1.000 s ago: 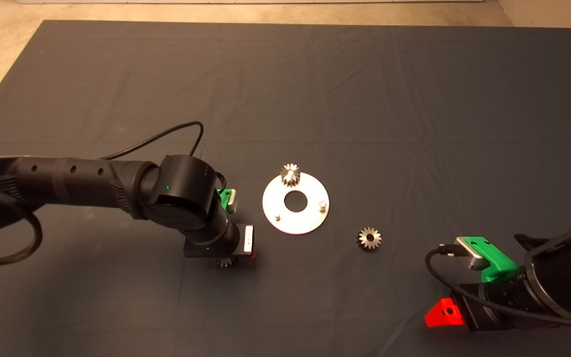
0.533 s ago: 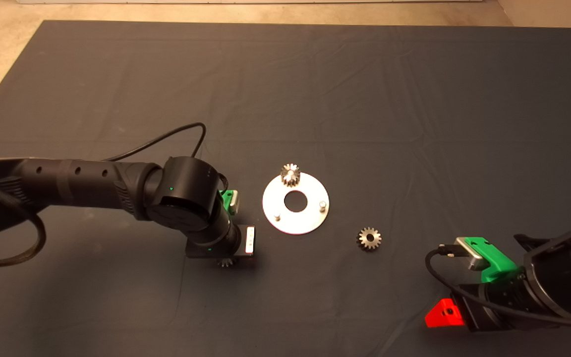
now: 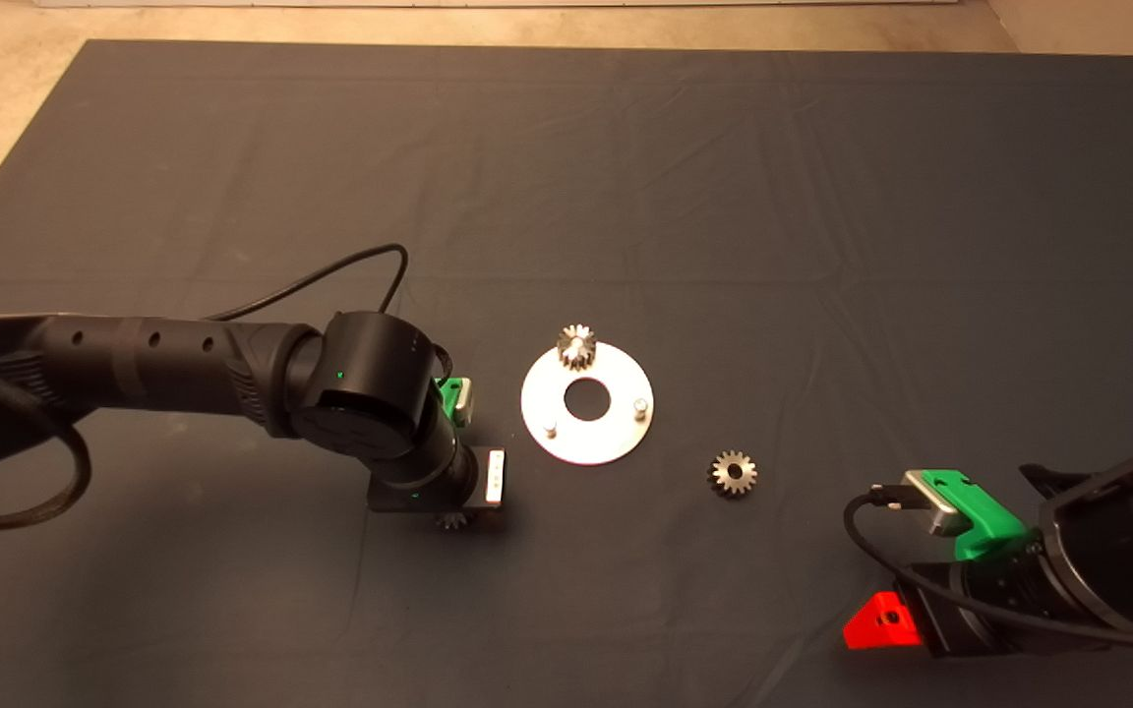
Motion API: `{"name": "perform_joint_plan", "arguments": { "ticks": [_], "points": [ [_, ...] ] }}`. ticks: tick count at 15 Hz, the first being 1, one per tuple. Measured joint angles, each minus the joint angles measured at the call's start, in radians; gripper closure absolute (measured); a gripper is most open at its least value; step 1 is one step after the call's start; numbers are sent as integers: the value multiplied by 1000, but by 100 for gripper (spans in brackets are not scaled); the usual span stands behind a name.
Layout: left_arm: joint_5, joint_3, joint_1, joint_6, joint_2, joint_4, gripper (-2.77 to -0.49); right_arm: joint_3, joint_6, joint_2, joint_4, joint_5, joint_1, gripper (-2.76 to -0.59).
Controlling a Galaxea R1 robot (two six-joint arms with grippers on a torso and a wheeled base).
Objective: Install three planetary gears onto the carrier pins
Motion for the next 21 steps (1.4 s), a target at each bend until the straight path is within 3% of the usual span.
{"name": "perform_joint_plan", "arguments": {
  "ticks": [6,17,19,21],
  "points": [
    [1,0,0,2,0,0,-104,0,0,-1,0,-1,0,-275],
    [0,0,-1,18,0,-1,-99,0,0,-3,-1,-1,0,-275],
    [2,-1,-18,29,21,-23,-98,0,0,-3,-1,-1,0,-275],
    [0,-11,-69,49,66,-69,-98,-1,0,-3,-1,0,0,-275]
  ]
}}
